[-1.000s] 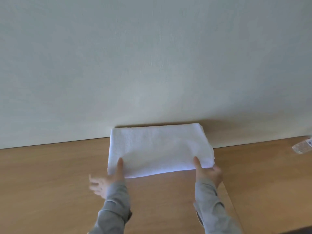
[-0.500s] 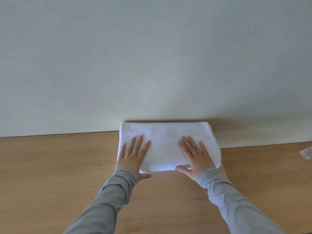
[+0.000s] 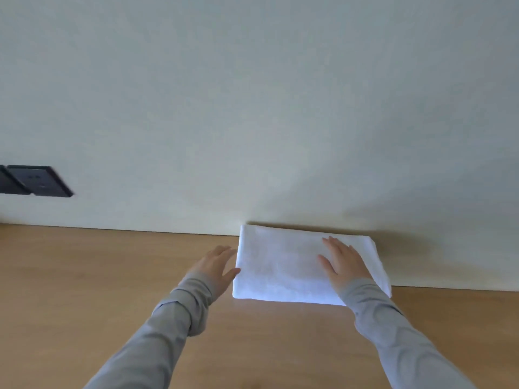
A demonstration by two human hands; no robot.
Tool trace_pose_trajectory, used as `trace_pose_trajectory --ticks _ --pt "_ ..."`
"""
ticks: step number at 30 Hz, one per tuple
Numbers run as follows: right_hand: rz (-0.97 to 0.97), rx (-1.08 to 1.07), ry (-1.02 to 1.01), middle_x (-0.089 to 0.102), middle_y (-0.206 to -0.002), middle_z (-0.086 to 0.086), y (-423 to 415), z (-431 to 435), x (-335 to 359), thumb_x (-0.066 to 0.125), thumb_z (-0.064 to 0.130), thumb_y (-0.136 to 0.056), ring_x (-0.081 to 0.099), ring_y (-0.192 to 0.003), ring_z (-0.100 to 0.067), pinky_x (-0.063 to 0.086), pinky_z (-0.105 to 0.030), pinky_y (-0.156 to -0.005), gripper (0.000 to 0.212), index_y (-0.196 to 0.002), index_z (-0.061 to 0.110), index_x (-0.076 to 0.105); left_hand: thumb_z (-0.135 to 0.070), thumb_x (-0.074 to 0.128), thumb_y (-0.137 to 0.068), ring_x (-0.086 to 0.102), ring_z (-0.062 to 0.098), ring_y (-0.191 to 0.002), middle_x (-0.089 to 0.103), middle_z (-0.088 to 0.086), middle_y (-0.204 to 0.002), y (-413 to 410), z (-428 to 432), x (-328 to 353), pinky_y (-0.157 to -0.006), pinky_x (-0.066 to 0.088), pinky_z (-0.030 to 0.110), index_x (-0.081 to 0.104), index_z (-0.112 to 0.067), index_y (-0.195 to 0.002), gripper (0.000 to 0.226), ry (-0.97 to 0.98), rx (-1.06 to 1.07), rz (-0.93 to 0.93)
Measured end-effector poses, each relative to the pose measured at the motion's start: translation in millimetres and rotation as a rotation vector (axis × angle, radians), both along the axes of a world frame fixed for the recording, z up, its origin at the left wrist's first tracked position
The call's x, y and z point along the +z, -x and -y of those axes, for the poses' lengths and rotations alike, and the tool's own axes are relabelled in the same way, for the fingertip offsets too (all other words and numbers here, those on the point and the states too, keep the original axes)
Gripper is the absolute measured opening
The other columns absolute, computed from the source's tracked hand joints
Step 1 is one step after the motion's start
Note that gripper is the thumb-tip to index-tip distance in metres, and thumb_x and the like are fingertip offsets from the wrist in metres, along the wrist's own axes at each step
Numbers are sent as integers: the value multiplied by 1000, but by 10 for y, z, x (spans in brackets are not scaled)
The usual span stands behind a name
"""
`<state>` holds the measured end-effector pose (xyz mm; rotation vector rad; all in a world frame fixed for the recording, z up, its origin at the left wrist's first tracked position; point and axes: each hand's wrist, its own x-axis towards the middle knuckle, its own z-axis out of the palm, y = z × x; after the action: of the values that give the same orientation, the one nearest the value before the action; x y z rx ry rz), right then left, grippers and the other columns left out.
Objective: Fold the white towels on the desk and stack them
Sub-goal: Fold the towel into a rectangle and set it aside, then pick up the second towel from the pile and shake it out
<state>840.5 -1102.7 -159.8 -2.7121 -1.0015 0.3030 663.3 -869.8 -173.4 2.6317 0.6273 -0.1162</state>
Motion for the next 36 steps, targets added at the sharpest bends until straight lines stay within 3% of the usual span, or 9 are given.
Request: trace_pose_trajectory --ticks 4,14,27,36 --pt "96 171 -57 27 -151 1 326 -704 446 29 36 -100 19 -141 -15 7 -30 -116 50 -146 17 22 -40 40 -96 44 13 -125 35 -13 -145 538 -318 501 -99 40 30 39 -29 -139 44 -119 121 7" --pt "384 589 -56 16 -156 -1 1812 -2239 1346 25 40 -99 12 -143 -13 3 -35 -117 55 -147 15 15 -42 35 -97 29 14 -135 30 -7 -149 2335 -1245 1407 -108 25 31 24 -25 -145 53 -471 379 -40" --pt "459 867 -246 24 -152 -4 5035 -4313 1850 33 37 -98 17 -142 -17 7 -39 -118 56 -146 12 20 -42 35 -97 30 12 -135 30 -11 -149 6107 -2349 1959 -108 24 31 26 -28 -145 51 -574 774 -102" --pt "430 932 -207 25 -151 -2 6059 -5211 1723 37 38 -97 23 -138 -17 17 -35 -114 57 -146 15 21 -41 39 -96 32 14 -134 31 -10 -148 7159 -3011 1862 -110 25 33 26 -27 -145 52 -506 916 -35"
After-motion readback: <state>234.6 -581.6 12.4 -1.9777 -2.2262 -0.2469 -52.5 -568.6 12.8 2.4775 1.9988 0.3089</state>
